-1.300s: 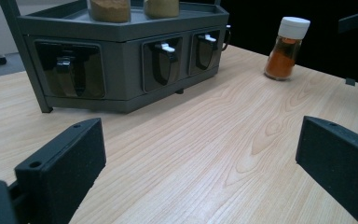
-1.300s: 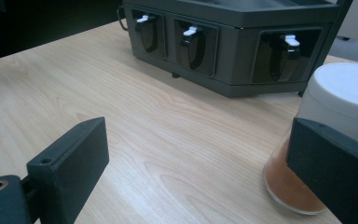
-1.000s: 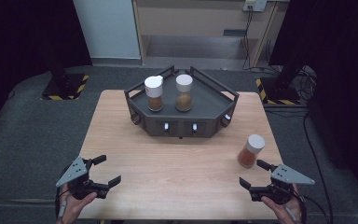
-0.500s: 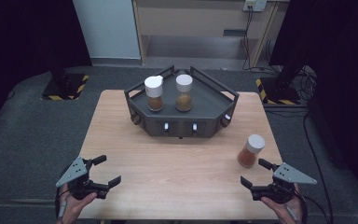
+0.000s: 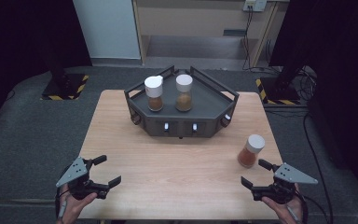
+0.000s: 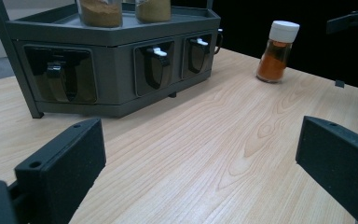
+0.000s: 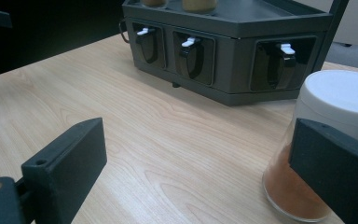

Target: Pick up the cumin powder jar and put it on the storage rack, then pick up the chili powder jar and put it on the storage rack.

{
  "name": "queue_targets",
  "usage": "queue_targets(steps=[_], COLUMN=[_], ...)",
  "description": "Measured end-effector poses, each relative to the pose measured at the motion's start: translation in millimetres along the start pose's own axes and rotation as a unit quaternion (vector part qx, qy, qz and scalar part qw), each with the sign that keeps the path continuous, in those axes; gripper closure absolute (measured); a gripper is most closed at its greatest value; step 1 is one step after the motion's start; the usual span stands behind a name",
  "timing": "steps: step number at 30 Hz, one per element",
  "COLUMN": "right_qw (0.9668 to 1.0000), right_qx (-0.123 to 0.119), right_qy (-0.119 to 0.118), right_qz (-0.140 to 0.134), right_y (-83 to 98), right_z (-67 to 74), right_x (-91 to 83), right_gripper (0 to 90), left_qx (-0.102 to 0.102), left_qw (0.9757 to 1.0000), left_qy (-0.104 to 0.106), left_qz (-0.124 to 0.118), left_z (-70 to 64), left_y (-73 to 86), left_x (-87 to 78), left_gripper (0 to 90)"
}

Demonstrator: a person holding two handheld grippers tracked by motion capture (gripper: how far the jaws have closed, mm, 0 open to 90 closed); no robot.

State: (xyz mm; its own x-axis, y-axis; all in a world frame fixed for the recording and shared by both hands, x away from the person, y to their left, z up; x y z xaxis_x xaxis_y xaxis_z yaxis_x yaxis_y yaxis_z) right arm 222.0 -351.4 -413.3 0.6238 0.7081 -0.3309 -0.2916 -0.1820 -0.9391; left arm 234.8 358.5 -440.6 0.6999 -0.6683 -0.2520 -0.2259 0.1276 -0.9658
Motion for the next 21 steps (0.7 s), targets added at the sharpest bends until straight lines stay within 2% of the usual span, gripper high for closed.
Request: queue_targets(steps=[21], right_qw=[1.0], right_qx=[0.004], right_qy=[0.002], right_qz=[-0.008], right_y=[-1.5], right_z=[0.7], right_x=[-3.8], right_gripper=[5.1], left_qx=[0.002], left_qw=[1.0], left_qy=[0.0], left_qz=[0.003], left_z=[-0.1], left_y=[-0.1], left_x=[1.0], left_gripper=[0.6])
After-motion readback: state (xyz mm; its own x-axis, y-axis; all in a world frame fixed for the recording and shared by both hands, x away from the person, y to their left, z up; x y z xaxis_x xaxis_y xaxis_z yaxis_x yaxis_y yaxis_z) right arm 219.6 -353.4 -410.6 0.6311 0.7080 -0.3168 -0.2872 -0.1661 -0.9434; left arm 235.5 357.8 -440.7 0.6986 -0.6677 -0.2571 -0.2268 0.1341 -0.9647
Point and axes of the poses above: each handheld gripper's, and its own axes: x roughly forward along the jaws, y roughly out of its underside, z roughly to its left, the point moved 5 cm from there along x, roughly forward along the jaws, and after that the axes turned 6 degrees about -y, right-handed, at the moved point
